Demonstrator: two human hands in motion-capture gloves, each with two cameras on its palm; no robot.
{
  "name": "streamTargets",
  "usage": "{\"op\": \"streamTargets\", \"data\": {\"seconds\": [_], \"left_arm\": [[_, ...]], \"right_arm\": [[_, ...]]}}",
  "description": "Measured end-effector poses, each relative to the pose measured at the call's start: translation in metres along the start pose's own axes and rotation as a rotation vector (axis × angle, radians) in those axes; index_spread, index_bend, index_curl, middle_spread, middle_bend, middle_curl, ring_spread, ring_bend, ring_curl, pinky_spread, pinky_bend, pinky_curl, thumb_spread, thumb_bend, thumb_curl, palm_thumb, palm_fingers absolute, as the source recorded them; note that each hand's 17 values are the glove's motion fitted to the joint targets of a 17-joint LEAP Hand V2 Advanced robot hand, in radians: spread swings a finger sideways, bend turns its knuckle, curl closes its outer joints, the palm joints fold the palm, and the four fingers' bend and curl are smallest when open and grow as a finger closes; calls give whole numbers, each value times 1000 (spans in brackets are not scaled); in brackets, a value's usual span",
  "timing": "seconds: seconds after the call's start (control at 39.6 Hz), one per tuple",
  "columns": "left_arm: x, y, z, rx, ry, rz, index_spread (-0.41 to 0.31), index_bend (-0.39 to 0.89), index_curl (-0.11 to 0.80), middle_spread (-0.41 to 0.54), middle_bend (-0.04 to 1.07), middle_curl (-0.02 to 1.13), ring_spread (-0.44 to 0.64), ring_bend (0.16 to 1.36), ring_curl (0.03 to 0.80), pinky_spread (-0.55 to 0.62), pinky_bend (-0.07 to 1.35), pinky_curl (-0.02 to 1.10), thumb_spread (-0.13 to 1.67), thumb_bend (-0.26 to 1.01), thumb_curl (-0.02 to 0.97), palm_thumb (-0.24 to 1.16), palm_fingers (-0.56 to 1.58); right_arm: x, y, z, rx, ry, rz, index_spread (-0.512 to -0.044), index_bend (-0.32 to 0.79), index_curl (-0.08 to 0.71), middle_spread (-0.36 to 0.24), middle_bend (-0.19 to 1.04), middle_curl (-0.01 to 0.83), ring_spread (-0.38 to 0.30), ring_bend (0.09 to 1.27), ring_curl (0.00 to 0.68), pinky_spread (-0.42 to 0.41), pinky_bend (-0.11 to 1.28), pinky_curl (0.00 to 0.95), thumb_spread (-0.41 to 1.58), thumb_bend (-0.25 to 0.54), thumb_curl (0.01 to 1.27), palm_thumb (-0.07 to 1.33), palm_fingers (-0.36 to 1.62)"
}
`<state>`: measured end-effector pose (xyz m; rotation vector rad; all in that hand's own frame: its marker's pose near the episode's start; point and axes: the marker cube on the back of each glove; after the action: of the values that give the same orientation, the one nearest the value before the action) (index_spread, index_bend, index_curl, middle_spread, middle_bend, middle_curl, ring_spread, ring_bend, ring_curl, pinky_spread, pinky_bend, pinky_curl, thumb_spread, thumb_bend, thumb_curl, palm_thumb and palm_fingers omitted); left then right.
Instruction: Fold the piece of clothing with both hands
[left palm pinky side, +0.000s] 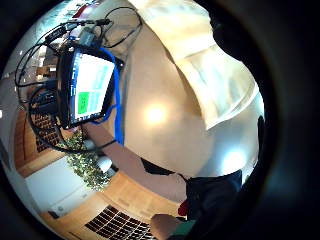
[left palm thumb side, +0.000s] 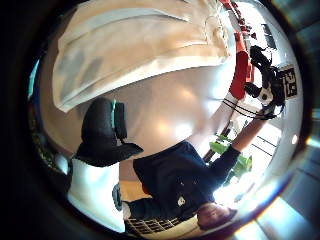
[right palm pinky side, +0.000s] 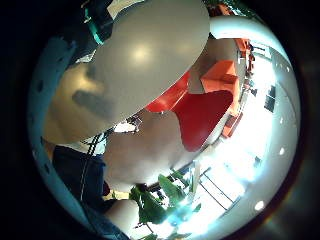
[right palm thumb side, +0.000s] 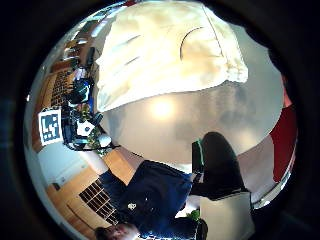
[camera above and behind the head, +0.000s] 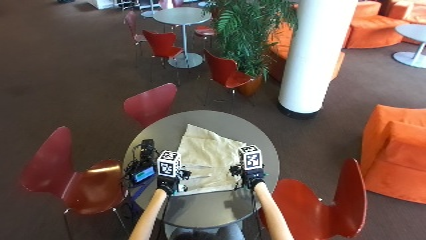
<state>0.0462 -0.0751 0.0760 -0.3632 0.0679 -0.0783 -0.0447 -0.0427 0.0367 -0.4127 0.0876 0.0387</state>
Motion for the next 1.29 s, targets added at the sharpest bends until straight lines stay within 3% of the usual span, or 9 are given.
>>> {"op": "streamTargets", "data": {"seconds": [0.1,0.28,0.4,0.58,0.66,0.83,1.06,1.19,1.29], "left_arm": [[0,-13,-1,63,38,70,-99,136,282,23,171,284,94,519,292,75,421,333,1080,61,333,516,354],[7,-14,11,-186,30,76,-97,107,276,25,162,298,96,519,304,64,470,357,1055,9,357,523,290],[10,-18,32,-242,-2,91,-91,116,272,55,157,300,133,533,312,91,495,368,1022,-31,361,480,206],[3,-29,34,-47,28,28,-99,163,286,25,208,318,144,506,296,102,468,353,1046,1,383,553,255],[1,-28,35,-16,28,-1,-142,241,324,-58,279,329,60,427,262,2,459,336,1071,28,410,619,568],[6,-22,37,124,-11,34,-192,219,362,-144,251,368,-73,377,280,-171,507,366,1044,65,468,762,806],[17,2,57,170,-80,168,-242,232,413,-216,249,413,-223,297,305,-316,503,382,850,59,558,906,1105],[17,18,76,33,-33,290,-265,213,435,-241,278,451,-266,301,336,-330,528,410,799,33,596,908,1186],[20,60,77,-69,-1,386,-276,190,447,-264,305,473,-293,334,361,-349,549,426,758,13,628,909,1238]], "right_arm": [[-8,3,-2,4,14,-41,-356,100,158,-61,193,307,-23,545,319,125,633,355,1083,131,333,667,376],[-12,-23,6,-35,90,59,-355,121,171,-85,183,319,-48,544,324,109,641,358,1055,115,379,745,397],[-13,-41,24,-77,104,106,-355,118,180,-107,182,326,-67,541,330,79,653,362,1036,97,407,786,414],[-5,-57,37,25,83,106,-354,116,192,-152,215,351,-147,588,344,-12,626,348,1014,93,452,868,613],[-7,-56,42,26,26,90,-345,119,199,-168,248,369,-181,599,346,-82,622,341,1009,91,469,898,779],[-10,-68,41,252,55,70,-328,127,230,-191,224,391,-221,564,368,-220,647,358,883,54,513,958,966],[-16,-41,47,277,155,-14,-295,166,287,-211,244,433,-248,532,398,-312,612,369,704,-4,572,1006,1186],[-8,-30,66,281,167,-115,-282,178,319,-215,262,456,-244,541,416,-317,586,372,591,-19,610,1026,1223],[-3,-4,86,275,153,-212,-276,203,350,-208,287,477,-236,539,429,-305,564,374,505,-18,639,1043,1252]]}}
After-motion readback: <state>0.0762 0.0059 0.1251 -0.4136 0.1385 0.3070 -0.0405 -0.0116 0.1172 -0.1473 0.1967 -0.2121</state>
